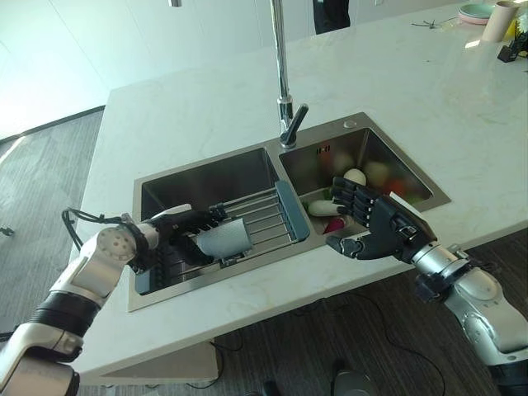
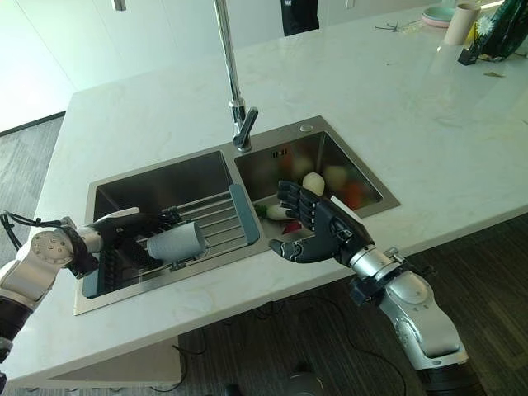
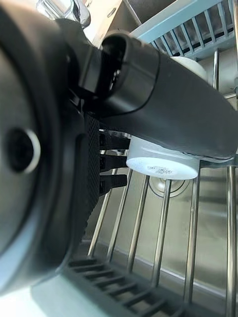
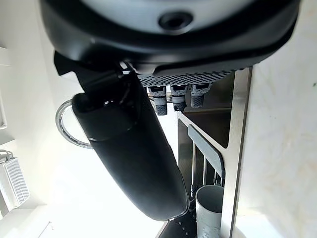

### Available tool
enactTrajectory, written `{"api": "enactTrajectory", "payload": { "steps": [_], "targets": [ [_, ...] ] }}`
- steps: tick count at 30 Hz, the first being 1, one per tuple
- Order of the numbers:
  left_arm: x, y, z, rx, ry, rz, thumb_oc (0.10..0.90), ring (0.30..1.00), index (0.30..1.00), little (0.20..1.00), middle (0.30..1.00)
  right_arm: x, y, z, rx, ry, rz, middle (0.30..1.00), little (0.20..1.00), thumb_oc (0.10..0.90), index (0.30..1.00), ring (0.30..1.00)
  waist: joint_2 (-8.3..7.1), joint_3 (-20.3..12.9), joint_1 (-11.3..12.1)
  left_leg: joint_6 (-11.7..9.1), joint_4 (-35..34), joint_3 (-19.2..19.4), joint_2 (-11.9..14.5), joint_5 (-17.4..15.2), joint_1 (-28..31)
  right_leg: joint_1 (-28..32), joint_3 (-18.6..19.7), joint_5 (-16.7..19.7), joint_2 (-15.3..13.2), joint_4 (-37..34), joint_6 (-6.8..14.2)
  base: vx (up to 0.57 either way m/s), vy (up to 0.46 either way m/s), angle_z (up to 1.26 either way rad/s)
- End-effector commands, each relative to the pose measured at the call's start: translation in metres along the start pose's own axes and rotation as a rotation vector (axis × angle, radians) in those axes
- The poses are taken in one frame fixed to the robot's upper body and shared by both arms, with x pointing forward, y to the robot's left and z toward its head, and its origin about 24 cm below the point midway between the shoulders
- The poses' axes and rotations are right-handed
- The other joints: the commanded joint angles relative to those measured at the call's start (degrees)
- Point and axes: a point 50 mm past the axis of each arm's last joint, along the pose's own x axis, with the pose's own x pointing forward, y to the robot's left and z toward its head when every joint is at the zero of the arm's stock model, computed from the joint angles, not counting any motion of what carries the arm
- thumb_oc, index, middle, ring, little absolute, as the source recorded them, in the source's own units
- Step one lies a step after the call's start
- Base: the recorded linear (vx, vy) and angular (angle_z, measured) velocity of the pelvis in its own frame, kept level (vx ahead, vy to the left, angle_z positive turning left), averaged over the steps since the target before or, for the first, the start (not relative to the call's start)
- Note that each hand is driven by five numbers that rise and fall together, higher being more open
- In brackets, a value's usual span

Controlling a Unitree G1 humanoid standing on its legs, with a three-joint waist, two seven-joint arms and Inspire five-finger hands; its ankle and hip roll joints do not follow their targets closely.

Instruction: Place the dishes in the dishwasher.

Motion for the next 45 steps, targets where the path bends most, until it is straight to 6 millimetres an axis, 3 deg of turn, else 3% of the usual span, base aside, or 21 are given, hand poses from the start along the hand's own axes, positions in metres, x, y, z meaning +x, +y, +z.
{"api": "enactTrajectory", "payload": {
  "steps": [1, 21, 23, 24, 25, 26, 37, 41, 45],
  "targets": [
    [-0.009, 0.052, 0.044, 0.112, -0.122, 0.199, 0.8, 0.9, 0.9, 0.9, 0.9, 0.013, 0.003, 0.057, -0.107, -0.281, 0.059, 0.9, 0.9, 0.8, 0.9, 0.9, 0.37, -3.2, -0.4, -3.1, 6.1, 0.3, 3.5, -8.5, 0.9, 2.2, -1.0, -6.5, -1.8, 2.3, 5.3, 0.0, -0.01, -0.15],
    [0.006, 0.037, 0.035, 0.104, -0.06, 0.12, 0.8, 0.9, 0.9, 0.9, 0.9, 0.015, 0.006, 0.056, -0.107, -0.281, 0.088, 0.9, 0.9, 0.8, 0.9, 0.9, 0.25, -3.2, -1.1, -3.1, 6.1, 0.8, 3.7, -8.4, 0.9, 2.1, -0.7, -6.7, -1.2, 2.3, 4.9, 0.0, -0.001, -0.01],
    [0.007, 0.035, 0.034, 0.133, -0.045, 0.106, 0.75, 0.825, 0.825, 0.825, 0.825, 0.015, 0.006, 0.056, -0.107, -0.282, 0.091, 0.9, 0.9, 0.8, 0.9, 0.9, 0.26, -3.2, -1.1, -3.1, 6.1, 0.9, 3.7, -8.4, 1.0, 2.2, -0.7, -6.7, -1.2, 2.3, 4.9, 0.0, 0.0, 0.0],
    [0.008, 0.032, 0.036, 0.177, -0.054, 0.077, 0.532, 0.498, 0.498, 0.498, 0.498, 0.015, 0.007, 0.057, -0.105, -0.282, 0.097, 0.9, 0.9, 0.8, 0.9, 0.9, 0.22, -3.2, -1.3, -3.0, 6.1, 1.0, 3.7, -8.4, 1.0, 2.2, -0.7, -6.7, -1.1, 2.3, 4.8, 0.0, 0.0, 0.0],
    [0.008, 0.031, 0.037, 0.182, -0.056, 0.069, 0.51, 0.465, 0.465, 0.465, 0.465, 0.015, 0.007, 0.057, -0.105, -0.282, 0.098, 0.9, 0.9, 0.8, 0.9, 0.9, 0.21, -3.2, -1.3, -3.0, 6.1, 1.0, 3.7, -8.4, 1.0, 2.2, -0.7, -6.7, -1.1, 2.3, 4.8, 0.0, 0.0, 0.0],
    [0.01, 0.029, 0.041, 0.193, -0.073, 0.046, 0.4, 0.3, 0.3, 0.3, 0.3, 0.015, 0.008, 0.056, -0.102, -0.281, 0.103, 0.9, 0.9, 0.8, 0.9, 0.9, 0.12, -3.2, -1.3, -3.0, 6.1, 1.0, 3.7, -8.4, 1.0, 2.2, -0.6, -6.7, -1.0, 2.3, 4.8, 0.0, 0.0, 0.0],
    [0.011, 0.02, 0.041, 0.21, -0.059, 0.03, 0.4, 0.3, 0.3, 0.3, 0.3, 0.014, 0.01, 0.05, -0.094, -0.272, 0.097, 0.9, 0.9, 0.8, 0.9, 0.9, -0.22, -3.3, -0.9, -2.8, 6.1, 0.8, 3.7, -8.6, 1.0, 2.3, -0.8, -6.7, -1.1, 2.3, 4.9, 0.0, 0.0, 0.0],
    [-0.01, 0.028, 0.052, 0.207, -0.17, 0.111, 0.4, 0.3, 0.3, 0.3, 0.3, 0.007, 0.007, 0.051, -0.096, -0.269, 0.065, 0.9, 0.9, 0.8, 0.9, 0.9, -0.26, -3.1, 0.2, -2.9, 6.1, 0.2, 3.7, -8.5, 0.7, 2.5, -1.6, -6.9, -1.4, 2.3, 4.9, 0.0, -0.008, 0.06],
    [-0.042, 0.045, 0.059, -0.02, -0.416, 0.388, 0.4, 0.3, 0.3, 0.3, 0.3, 0.001, 0.004, 0.047, -0.091, -0.28, 0.024, 0.9, 0.9, 0.8, 0.9, 0.9, -0.61, -2.9, 1.8, -3.1, 6.1, -0.5, 3.6, -8.4, 0.5, 2.8, -2.5, -7.0, -2.0, 2.3, 5.0, 0.0, -0.011, 0.02]
  ]
}}
